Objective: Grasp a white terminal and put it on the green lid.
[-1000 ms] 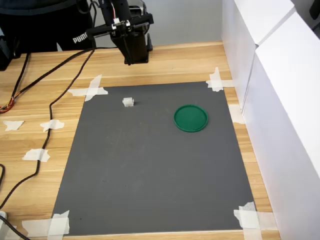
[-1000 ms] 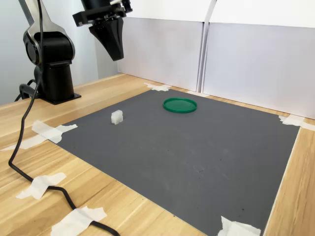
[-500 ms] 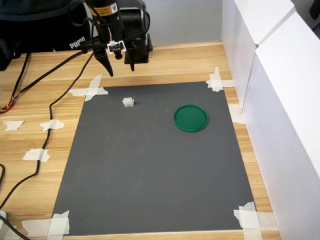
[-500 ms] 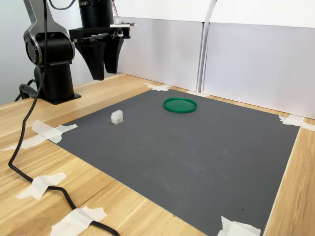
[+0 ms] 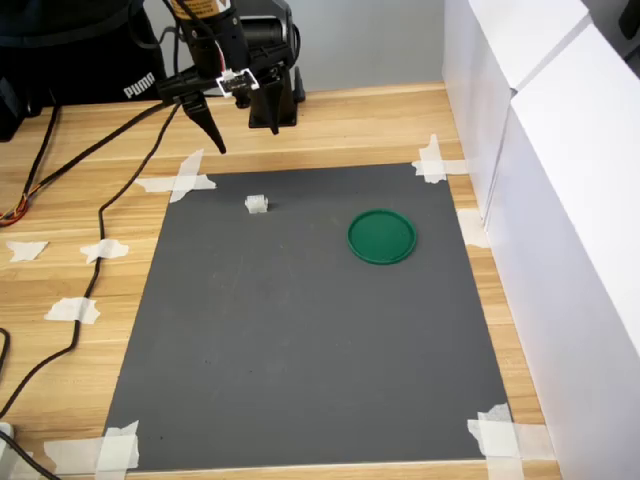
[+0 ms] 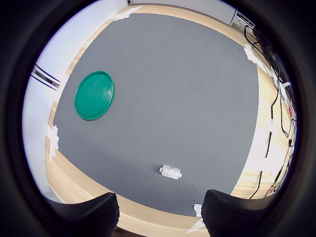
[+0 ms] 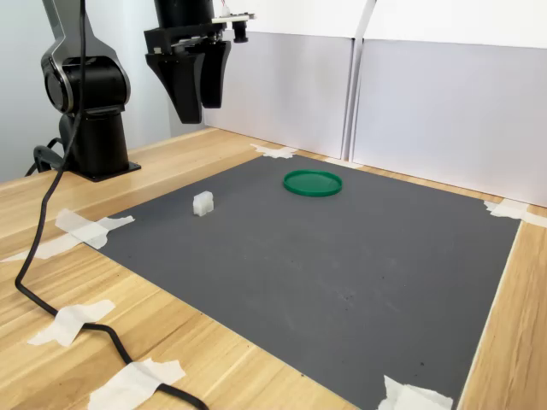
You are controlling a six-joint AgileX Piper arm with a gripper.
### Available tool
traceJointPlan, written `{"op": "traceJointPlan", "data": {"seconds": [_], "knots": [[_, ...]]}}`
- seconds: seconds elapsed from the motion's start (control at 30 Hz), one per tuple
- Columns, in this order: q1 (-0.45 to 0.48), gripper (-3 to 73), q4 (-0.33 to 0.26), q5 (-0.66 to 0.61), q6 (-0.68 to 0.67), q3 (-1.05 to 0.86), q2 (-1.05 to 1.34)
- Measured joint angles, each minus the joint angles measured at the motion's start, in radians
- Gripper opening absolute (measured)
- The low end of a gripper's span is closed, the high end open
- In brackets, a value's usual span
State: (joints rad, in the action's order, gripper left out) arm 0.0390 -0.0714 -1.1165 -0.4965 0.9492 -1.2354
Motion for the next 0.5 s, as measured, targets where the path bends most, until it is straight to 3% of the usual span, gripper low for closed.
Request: {"op": "traceJointPlan", "data": {"seconds": [0.17, 0.37, 0.5], "knots": [[0.0, 71.5, 0.021, 0.02, 0.0, 0.0, 0.0], [0.0, 71.5, 0.071, 0.121, -0.011, -0.031, 0.0], [0.0, 71.5, 0.071, 0.19, -0.045, -0.096, 0.0]]}}
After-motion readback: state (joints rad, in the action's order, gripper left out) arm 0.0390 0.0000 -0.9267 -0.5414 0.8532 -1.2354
